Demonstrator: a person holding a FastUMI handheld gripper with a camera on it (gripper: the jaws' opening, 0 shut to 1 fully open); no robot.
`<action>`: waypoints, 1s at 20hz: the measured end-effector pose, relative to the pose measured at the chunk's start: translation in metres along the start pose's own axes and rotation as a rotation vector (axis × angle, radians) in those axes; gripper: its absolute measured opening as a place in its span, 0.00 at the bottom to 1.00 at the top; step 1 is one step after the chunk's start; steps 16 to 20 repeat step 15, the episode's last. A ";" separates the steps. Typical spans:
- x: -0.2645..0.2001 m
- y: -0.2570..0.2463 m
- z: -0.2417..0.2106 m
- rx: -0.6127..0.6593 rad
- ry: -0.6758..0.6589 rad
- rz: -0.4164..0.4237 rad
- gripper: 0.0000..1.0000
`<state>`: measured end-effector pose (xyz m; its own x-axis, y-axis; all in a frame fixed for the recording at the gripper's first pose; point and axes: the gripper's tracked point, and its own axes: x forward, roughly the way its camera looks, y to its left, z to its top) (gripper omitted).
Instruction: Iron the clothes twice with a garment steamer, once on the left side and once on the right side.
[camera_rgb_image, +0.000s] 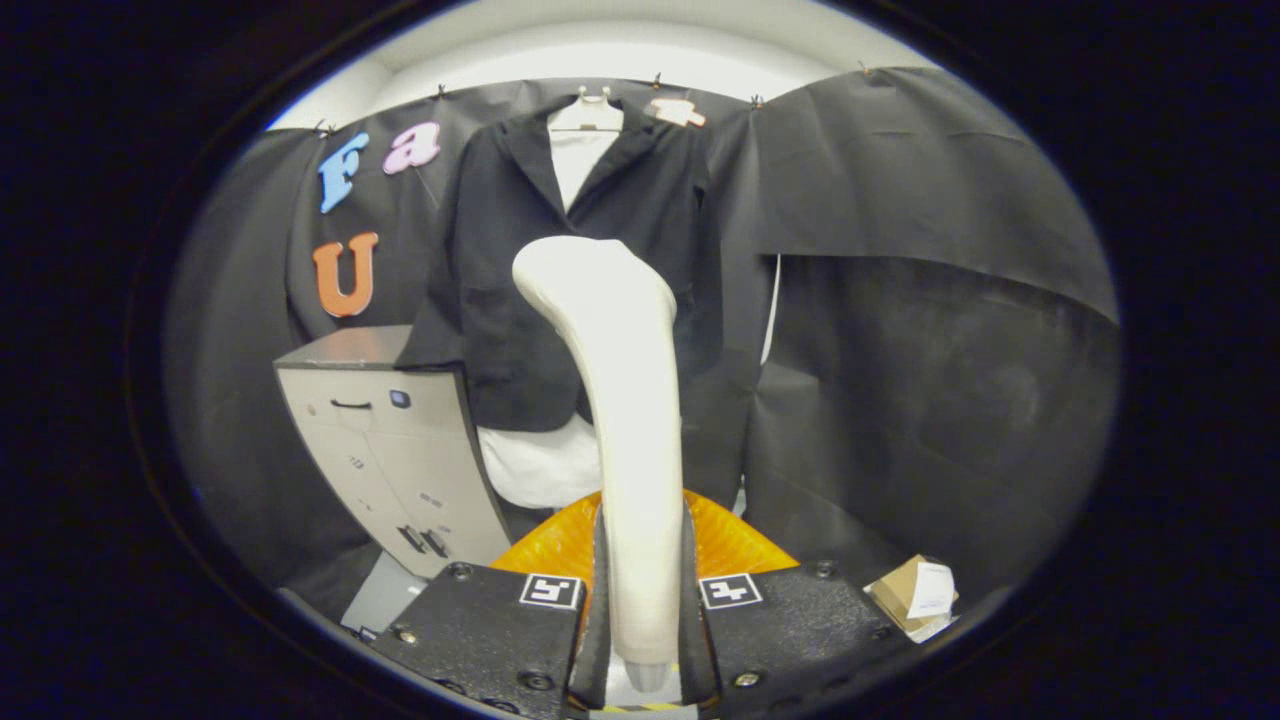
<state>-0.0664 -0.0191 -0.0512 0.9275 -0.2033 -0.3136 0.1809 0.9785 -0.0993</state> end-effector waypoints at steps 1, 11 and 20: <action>-0.014 0.000 0.004 -0.001 -0.020 0.028 0.30; -0.141 -0.082 -0.024 -0.046 -0.091 0.173 0.30; -0.169 -0.109 -0.040 -0.026 -0.081 0.197 0.30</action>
